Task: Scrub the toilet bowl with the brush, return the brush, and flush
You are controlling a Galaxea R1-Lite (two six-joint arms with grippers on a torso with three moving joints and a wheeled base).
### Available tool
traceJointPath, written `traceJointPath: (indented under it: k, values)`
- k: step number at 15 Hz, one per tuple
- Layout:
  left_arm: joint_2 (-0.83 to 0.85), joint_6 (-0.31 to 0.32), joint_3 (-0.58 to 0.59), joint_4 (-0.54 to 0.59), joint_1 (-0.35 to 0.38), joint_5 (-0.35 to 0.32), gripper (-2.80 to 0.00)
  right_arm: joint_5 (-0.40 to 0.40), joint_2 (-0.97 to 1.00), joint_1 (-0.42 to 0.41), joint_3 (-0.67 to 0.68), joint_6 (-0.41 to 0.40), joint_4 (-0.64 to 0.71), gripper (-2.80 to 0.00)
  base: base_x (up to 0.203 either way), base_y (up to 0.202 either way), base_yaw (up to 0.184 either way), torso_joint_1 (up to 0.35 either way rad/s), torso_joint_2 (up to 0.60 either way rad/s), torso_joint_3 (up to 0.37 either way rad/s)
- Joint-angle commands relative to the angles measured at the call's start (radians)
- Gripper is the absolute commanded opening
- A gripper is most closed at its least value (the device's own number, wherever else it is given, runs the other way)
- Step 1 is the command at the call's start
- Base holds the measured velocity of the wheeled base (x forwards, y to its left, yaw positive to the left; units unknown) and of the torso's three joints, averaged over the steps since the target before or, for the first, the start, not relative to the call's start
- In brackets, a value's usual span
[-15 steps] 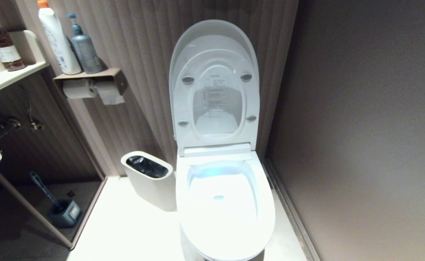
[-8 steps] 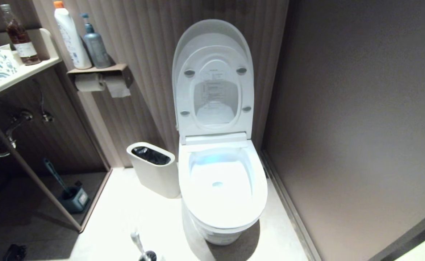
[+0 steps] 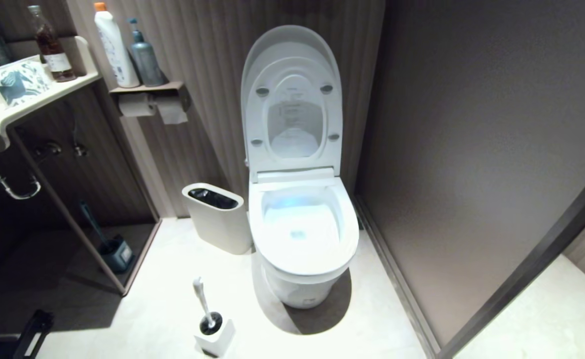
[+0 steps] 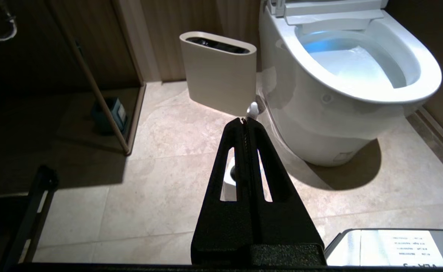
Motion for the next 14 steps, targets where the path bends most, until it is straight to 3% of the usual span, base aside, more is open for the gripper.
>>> traceJointPath:
  k: [1, 8, 14]
  values:
    - [0.001, 0.0, 0.0, 0.0, 0.0, -0.002, -2.8, 0.0, 0.0, 0.0, 0.0, 0.0, 0.0, -2.8, -0.197, 0.0, -0.002, 0.002, 0.0, 0.002]
    - [0.0, 0.0, 0.0, 0.0, 0.001, -0.003, -2.8, 0.0, 0.0, 0.0, 0.0, 0.0, 0.0, -2.8, -0.179, 0.0, -0.003, 0.002, 0.0, 0.004]
    - [0.0, -0.001, -0.001, 0.0, 0.0, 0.0, -2.8, 0.0, 0.0, 0.0, 0.0, -0.001, 0.0, -2.8, 0.0, 0.0, 0.0, 0.0, 0.0, 0.0]
